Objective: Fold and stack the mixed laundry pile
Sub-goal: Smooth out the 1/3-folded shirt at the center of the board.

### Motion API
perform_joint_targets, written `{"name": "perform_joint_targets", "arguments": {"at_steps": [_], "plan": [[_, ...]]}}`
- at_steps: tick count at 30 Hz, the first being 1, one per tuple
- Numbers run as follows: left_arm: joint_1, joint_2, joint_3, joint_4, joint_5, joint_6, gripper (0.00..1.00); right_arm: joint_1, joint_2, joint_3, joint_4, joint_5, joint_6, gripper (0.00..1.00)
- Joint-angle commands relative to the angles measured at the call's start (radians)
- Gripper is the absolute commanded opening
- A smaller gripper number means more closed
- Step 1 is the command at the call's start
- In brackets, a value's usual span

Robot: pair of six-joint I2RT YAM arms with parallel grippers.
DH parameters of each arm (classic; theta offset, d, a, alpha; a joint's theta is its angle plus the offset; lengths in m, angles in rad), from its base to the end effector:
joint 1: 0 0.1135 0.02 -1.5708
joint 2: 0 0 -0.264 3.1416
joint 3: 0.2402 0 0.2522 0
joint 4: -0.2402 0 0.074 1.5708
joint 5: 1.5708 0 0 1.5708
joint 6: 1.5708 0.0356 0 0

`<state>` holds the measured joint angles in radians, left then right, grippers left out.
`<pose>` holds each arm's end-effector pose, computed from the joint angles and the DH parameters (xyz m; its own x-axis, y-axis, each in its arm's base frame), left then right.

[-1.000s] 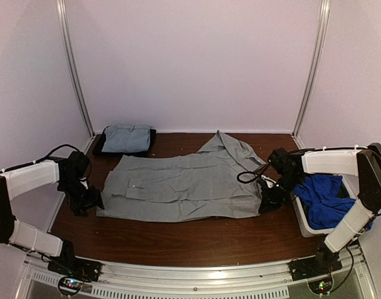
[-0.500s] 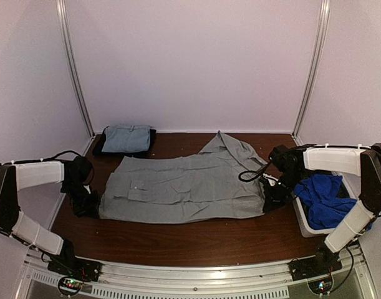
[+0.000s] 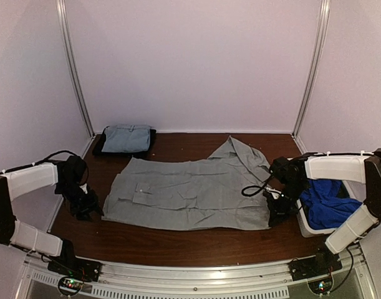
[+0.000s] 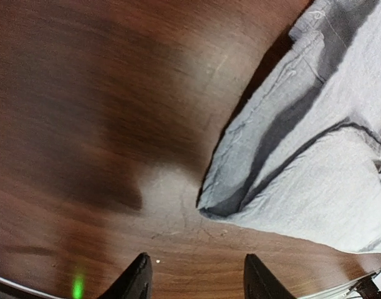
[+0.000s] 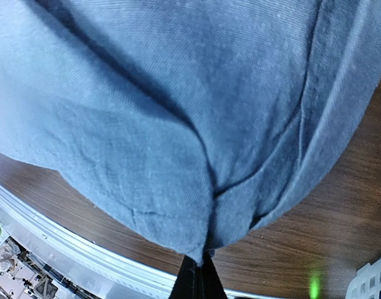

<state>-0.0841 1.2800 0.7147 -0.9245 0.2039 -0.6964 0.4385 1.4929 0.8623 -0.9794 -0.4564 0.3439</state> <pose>0.1908 -0.0233 0.1774 -0.8252 -0.5608 0.0674 -0.5615 0.8013 -0.2067 0.2002 0.1112 0.1748 -0.9750 -0.1229 0.1854 -0.0390 0.9151 0.4014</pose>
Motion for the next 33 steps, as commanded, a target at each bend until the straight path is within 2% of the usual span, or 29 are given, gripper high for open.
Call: {"name": "perform_joint_targets", "arguments": {"at_steps": [1, 5, 12, 15, 17, 20, 26, 33], "plan": [[0.006, 0.015, -0.027, 0.156, 0.111, 0.052, 0.52, 0.004, 0.001, -0.018, 0.006, 0.006, 0.052, 0.00], [0.006, 0.098, -0.015, 0.205, 0.116, 0.083, 0.49, 0.004, 0.016, -0.013, 0.018, 0.004, 0.065, 0.00], [-0.020, 0.222, 0.008, 0.212, 0.091, 0.119, 0.36, -0.002, 0.041, -0.007, 0.022, 0.015, 0.063, 0.00], [-0.028, 0.243, 0.001, 0.198, 0.077, 0.117, 0.18, -0.007, 0.046, -0.001, 0.020, 0.026, 0.063, 0.00], [-0.028, 0.243, 0.003, 0.173, 0.058, 0.112, 0.00, -0.011, 0.047, 0.005, 0.019, 0.033, 0.064, 0.00], [-0.023, 0.198, 0.057, 0.089, -0.015, 0.087, 0.00, -0.019, 0.044, 0.019, 0.001, 0.045, 0.063, 0.00], [0.074, 0.083, 0.157, -0.089, -0.112, 0.093, 0.00, -0.025, -0.001, 0.012, -0.050, 0.042, 0.057, 0.00], [0.075, 0.101, 0.061, -0.066, -0.009, 0.104, 0.00, 0.028, 0.026, -0.070, 0.007, -0.065, 0.070, 0.00]]}}
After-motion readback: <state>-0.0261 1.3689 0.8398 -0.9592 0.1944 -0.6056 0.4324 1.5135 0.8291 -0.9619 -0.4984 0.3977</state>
